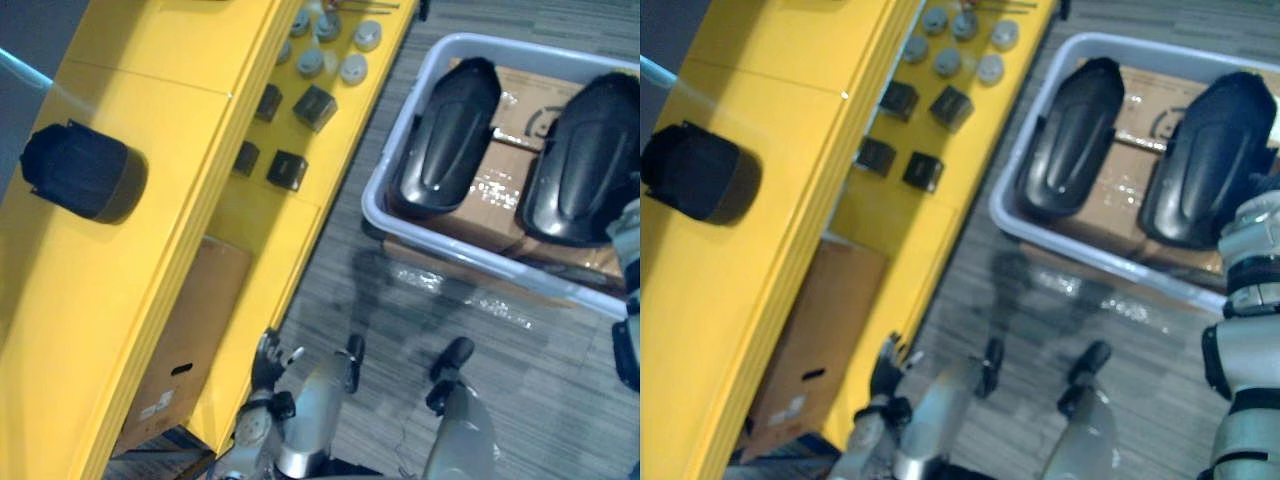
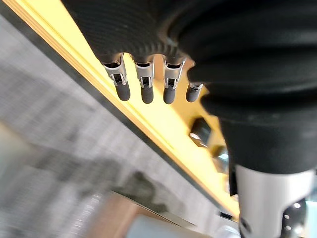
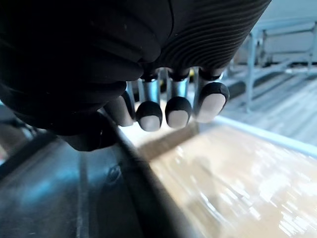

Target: Walk over and take plastic housings, then place them on the shelf

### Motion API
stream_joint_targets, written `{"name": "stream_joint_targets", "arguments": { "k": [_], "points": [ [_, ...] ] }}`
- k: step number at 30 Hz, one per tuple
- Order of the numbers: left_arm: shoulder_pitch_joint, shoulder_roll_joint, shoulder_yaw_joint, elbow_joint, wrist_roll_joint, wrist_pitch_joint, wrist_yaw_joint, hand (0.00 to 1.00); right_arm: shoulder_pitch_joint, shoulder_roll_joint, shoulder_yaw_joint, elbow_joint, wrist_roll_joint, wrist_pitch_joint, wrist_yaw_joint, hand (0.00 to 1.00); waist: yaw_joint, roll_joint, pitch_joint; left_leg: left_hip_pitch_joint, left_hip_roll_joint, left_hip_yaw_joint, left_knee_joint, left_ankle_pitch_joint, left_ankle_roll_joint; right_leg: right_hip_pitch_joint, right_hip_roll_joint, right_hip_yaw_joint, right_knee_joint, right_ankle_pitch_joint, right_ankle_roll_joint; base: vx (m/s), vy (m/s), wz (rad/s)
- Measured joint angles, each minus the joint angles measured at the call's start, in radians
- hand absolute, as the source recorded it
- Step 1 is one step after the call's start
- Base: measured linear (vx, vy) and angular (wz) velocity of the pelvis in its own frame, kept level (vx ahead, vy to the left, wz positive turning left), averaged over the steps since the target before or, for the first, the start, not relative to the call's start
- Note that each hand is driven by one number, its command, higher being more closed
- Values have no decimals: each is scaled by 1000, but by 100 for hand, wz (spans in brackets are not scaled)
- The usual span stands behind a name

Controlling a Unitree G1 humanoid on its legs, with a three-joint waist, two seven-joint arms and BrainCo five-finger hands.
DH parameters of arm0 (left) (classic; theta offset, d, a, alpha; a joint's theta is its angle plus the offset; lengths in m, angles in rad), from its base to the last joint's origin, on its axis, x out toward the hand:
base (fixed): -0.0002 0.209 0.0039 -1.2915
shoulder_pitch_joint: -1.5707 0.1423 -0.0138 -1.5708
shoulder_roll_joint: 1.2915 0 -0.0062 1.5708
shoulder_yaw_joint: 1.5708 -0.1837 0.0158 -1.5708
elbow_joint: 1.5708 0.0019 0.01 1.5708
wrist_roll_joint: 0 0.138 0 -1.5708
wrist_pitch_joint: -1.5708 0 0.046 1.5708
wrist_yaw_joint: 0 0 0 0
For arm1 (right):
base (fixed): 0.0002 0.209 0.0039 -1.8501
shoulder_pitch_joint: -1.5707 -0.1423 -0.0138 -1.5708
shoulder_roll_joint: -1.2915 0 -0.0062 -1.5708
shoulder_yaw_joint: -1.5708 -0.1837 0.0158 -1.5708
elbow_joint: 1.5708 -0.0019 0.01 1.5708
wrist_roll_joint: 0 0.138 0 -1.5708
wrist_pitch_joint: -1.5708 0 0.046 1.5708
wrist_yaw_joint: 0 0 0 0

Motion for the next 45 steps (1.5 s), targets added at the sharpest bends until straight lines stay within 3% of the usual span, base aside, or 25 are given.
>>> {"name": "stream_joint_targets", "arguments": {
  "k": [8,9,11,13,15,18,22,24,27,30,37,45],
  "points": [
    [60,68,106,-442,54,157,12,0,12,4,-59,-163,13,-100,-122,100,-49,-15,10,99,9,-6,-30,0,-1,111,19,-11,-51,5,2,-5,6,2],
    [73,94,137,-518,81,197,-10,0,24,18,-92,-223,12,-111,-141,100,-67,-28,19,128,14,-6,-48,0,-2,143,29,-12,-72,9,2,-3,-9,-8],
    [74,125,169,-580,85,244,-51,0,51,35,-132,-295,9,-127,-163,100,-76,-51,35,168,23,7,-72,3,-7,177,41,-7,-99,18,2,11,-16,-14],
    [61,155,199,-618,88,277,-76,0,80,68,-158,-372,0,-131,-182,100,-94,-74,51,203,31,14,-95,8,-14,213,58,-5,-136,35,0,30,-31,-13],
    [28,175,202,-625,86,304,-87,0,113,89,-171,-416,-10,-130,-193,100,-97,-79,52,223,37,16,-106,10,-17,237,70,-3,-164,46,-1,39,-36,-7],
    [-43,180,226,-635,81,354,-109,0,153,175,-183,-481,-31,-129,-201,100,-109,-98,42,264,45,28,-142,16,-26,272,90,13,-211,63,-1,52,-29,-14],
    [-155,189,229,-625,61,416,-125,0,230,290,-184,-613,-86,-131,-200,100,-122,-157,-11,318,56,58,-200,25,-35,306,113,37,-267,78,-6,61,-11,-21],
    [-225,192,228,-562,6,434,-132,0,255,321,-183,-670,-117,-148,-200,100,-126,-185,-39,366,60,70,-217,25,-36,348,125,55,-298,85,-5,73,10,-27],
    [-282,193,227,-474,-17,451,-132,0,270,341,-179,-717,-140,-182,-201,100,-141,-206,-92,390,58,74,-233,25,-36,364,129,71,-316,89,-2,36,39,-16],
    [-355,200,227,-370,-89,454,-135,0,291,361,-155,-769,-160,-250,-202,100,-153,-229,-144,415,57,98,-249,25,-36,374,132,94,-334,99,-3,1,48,-21],
    [-472,202,218,-257,-163,458,-142,0,307,421,-84,-803,-214,-321,-201,100,-173,-241,-152,449,58,106,-263,27,-39,398,135,107,-347,114,-9,-79,27,-8],
    [-501,198,188,-201,-214,478,-131,0,355,447,-40,-804,-259,-346,-198,100,-174,-266,-179,451,60,106,-270,35,-52,397,137,103,-356,118,-15,-39,5,-1]
  ]
}}
